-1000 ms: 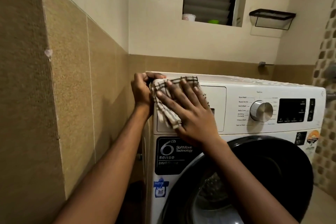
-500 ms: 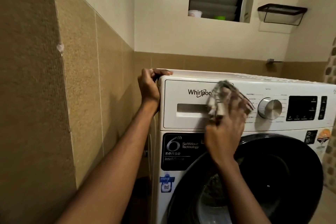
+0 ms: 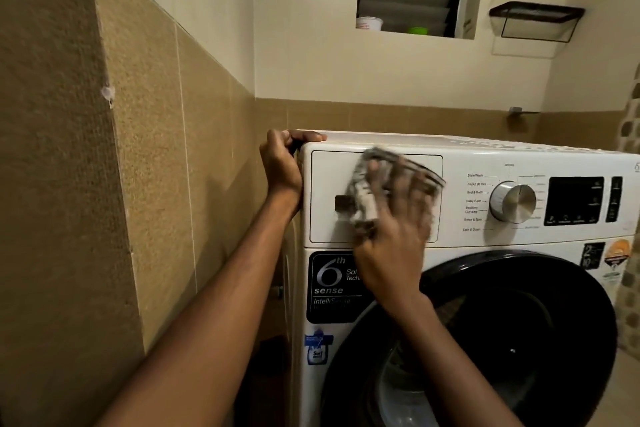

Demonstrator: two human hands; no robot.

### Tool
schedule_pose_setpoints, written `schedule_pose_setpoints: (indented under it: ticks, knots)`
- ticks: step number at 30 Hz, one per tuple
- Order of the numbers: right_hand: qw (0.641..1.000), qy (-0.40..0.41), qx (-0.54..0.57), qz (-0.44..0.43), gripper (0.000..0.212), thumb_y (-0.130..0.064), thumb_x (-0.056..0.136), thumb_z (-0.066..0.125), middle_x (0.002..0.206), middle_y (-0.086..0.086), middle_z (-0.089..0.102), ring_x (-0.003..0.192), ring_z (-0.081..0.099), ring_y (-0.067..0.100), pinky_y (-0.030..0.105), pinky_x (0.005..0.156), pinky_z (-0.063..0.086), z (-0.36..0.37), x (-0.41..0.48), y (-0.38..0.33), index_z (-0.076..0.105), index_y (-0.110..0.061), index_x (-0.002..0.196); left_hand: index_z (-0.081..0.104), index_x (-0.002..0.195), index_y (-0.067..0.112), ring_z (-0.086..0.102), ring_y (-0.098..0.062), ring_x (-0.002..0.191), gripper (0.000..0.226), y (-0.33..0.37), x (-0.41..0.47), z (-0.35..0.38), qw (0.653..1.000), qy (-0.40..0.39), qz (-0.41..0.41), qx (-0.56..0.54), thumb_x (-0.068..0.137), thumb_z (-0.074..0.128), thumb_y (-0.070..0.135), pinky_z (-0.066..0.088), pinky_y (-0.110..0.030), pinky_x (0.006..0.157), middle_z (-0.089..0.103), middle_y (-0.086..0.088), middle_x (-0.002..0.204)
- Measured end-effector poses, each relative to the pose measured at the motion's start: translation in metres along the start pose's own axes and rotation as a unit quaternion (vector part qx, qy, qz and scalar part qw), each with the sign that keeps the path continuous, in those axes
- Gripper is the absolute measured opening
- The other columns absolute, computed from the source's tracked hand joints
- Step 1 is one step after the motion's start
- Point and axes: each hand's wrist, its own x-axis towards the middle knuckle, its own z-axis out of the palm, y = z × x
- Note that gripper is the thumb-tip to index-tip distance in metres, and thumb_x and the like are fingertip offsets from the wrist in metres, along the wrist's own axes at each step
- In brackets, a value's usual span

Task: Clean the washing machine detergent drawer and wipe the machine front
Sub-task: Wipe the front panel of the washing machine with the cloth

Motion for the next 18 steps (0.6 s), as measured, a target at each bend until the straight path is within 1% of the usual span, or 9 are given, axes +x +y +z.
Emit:
schedule_pose_setpoints:
  ticks: [2,3,5,7,8,10,13,16,18]
  knots:
    - [0.971,-0.028,-0.085,-0.22,0.062,-0.047,0.095,0.03,0.165,0.0,0.008,0.152,0.003,0.025,0.048,0.122,0.009,-0.005,0.008,0.015,0.018,-0.035,0.155,0.068,0.052,0.008,0.067,-0.028,0.075,0.049,-0.001,0.0,0.001,1.0,-0.001,-0.005,-0.01,0.076,0.033,0.032,0.05,-0.036,0.08,0.072,-0.015,0.07]
    - [0.972,-0.011,-0.087,-0.219,0.061,-0.046,0.095,0.031,0.164,-0.001,0.012,0.152,0.007,0.024,0.047,0.121,0.012,-0.009,0.015,0.022,0.02,-0.036,0.154,0.068,0.052,0.008,0.067,-0.028,0.074,0.049,-0.002,0.0,0.001,1.0,-0.002,-0.003,-0.012,0.076,0.033,0.032,0.05,-0.035,0.079,0.072,-0.015,0.07]
    - [0.998,0.059,0.007,-0.012,0.065,-0.042,0.093,0.035,0.164,-0.002,0.009,0.152,0.003,0.019,0.046,0.122,0.008,-0.01,0.028,0.024,0.015,-0.035,0.154,0.069,0.053,0.009,0.067,-0.027,0.075,0.049,-0.002,0.001,-0.001,1.0,-0.003,0.004,0.0,0.077,0.032,0.031,0.05,-0.033,0.078,0.073,-0.014,0.071]
    - [0.963,0.084,0.133,0.221,0.071,-0.044,0.095,0.041,0.166,0.0,0.002,0.152,-0.005,0.018,0.045,0.122,-0.004,-0.007,0.039,0.006,0.009,-0.032,0.157,0.07,0.054,0.009,0.067,-0.026,0.075,0.05,-0.003,0.001,-0.002,1.0,-0.007,0.009,0.004,0.078,0.032,0.031,0.05,-0.032,0.077,0.073,-0.014,0.072]
    - [0.96,0.071,0.136,0.234,0.073,-0.043,0.093,0.043,0.166,0.002,0.001,0.152,-0.006,0.019,0.044,0.122,-0.007,-0.007,0.04,-0.007,0.01,-0.029,0.157,0.07,0.053,0.01,0.067,-0.025,0.074,0.05,-0.003,0.0,-0.002,1.0,-0.008,0.01,0.003,0.078,0.032,0.031,0.05,-0.032,0.076,0.073,-0.013,0.072]
    - [0.998,0.028,0.044,0.037,0.072,-0.039,0.09,0.041,0.165,0.004,0.004,0.152,-0.004,0.023,0.045,0.122,-0.003,-0.003,0.035,-0.022,0.018,-0.026,0.157,0.07,0.054,0.01,0.067,-0.025,0.07,0.049,-0.002,0.002,-0.003,1.0,-0.008,0.001,-0.005,0.077,0.032,0.031,0.051,-0.03,0.072,0.072,-0.012,0.069]
    - [0.965,-0.014,-0.084,-0.248,0.063,-0.043,0.093,0.038,0.164,-0.002,0.016,0.152,0.007,0.02,0.045,0.122,0.013,-0.004,0.029,-0.002,0.024,-0.034,0.154,0.069,0.056,0.008,0.065,-0.029,0.071,0.048,-0.004,0.003,-0.003,0.999,-0.018,-0.018,-0.027,0.078,0.033,0.032,0.051,-0.032,0.072,0.071,-0.014,0.069]
    - [0.998,0.055,0.016,0.025,0.073,-0.031,0.087,0.047,0.164,-0.008,0.013,0.152,0.003,0.015,0.047,0.121,0.011,-0.009,0.037,0.004,0.017,-0.037,0.153,0.07,0.053,0.01,0.066,-0.03,0.076,0.05,-0.005,0.003,-0.004,1.0,-0.013,-0.002,-0.005,0.077,0.032,0.031,0.049,-0.034,0.077,0.072,-0.015,0.072]
    - [0.974,0.078,0.111,0.18,0.072,-0.029,0.087,0.045,0.163,-0.012,0.005,0.152,-0.001,0.015,0.05,0.122,0.004,-0.011,0.044,-0.015,0.012,-0.037,0.15,0.071,0.053,0.011,0.067,-0.027,0.077,0.05,-0.004,0.002,-0.003,1.0,-0.012,0.004,-0.002,0.077,0.032,0.031,0.049,-0.033,0.078,0.073,-0.014,0.073]
